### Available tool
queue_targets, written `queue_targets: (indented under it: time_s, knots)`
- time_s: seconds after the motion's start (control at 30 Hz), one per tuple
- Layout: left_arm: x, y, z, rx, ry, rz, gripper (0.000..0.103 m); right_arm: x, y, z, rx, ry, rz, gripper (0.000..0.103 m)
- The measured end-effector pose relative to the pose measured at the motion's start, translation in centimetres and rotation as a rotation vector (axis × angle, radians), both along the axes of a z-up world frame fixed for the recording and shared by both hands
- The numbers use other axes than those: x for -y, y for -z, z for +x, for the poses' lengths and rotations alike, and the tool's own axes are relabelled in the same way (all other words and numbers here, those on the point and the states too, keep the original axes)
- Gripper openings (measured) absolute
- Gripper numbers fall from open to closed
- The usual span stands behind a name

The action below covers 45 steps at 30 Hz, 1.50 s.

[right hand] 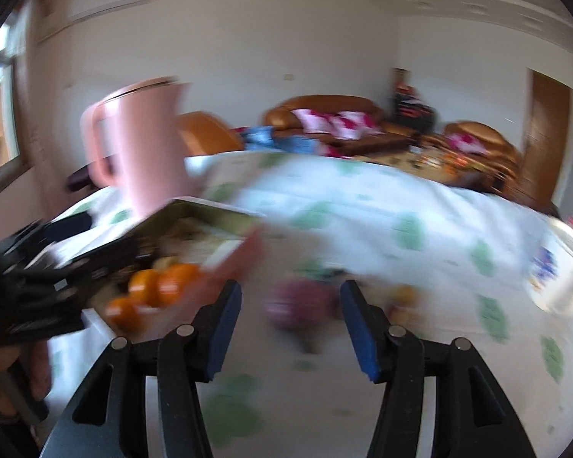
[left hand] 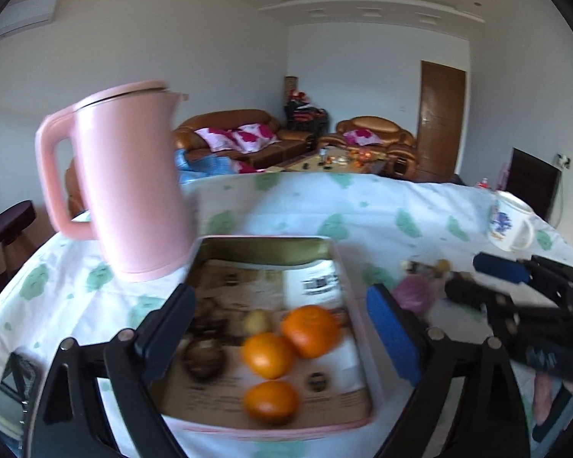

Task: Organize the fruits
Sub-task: 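Grasp the purple turnip with the left tool while the right tool grasps the brown cylinder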

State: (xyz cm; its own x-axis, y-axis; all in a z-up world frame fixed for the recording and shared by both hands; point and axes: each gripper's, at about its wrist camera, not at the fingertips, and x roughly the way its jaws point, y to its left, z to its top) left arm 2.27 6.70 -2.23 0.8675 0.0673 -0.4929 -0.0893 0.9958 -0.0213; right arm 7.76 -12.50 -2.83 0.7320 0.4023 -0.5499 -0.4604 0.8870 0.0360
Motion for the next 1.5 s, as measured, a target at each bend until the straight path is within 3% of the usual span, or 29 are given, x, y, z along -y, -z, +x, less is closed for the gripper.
queue_targets:
  time_s: [0.2,0.6,0.73,0.8,0.97,1.17,1.23,1.47,1.5]
  knots:
    - [4.0,0.5,2.1,-0.032,0.073,-0.003,0.098,4.3,1.4,3.0,-0.083,0.175,0.024,0.056]
    - [4.7,1.1,4.7,-0.062,0.056,-0.024,0.098,3.5,4.0,5.9,-0.193,0.198,0.013,0.056]
    - [5.3,1.3,5.2,-0.075,0.078,-0.016,0.098,4.1,4.7,6.9,-0.259,0.21,0.051,0.056]
    - [5.9,1.4,5.5,-0.083,0.101,-0.017,0.098,4.4,4.9,7.0,-0.271,0.208,0.062,0.044]
    - [8.0,1.5,5.9,-0.091,0.159,0.014,0.097,5.4,4.5,5.5,-0.236,0.216,0.059,0.044]
    - [10.7,2.6,7.4,-0.158,0.238,0.031,0.085,7.5,3.9,4.4,-0.198,0.261,0.064,0.044]
    - [11.2,3.1,8.0,-0.189,0.252,0.031,0.077,8.2,3.9,4.4,-0.205,0.268,0.093,0.044]
    - [11.7,5.0,9.7,-0.273,0.24,0.036,0.07,8.4,4.0,4.4,-0.215,0.244,0.117,0.044]
    - [11.7,5.1,9.8,-0.274,0.238,0.043,0.063,8.5,4.1,4.5,-0.218,0.242,0.121,0.044]
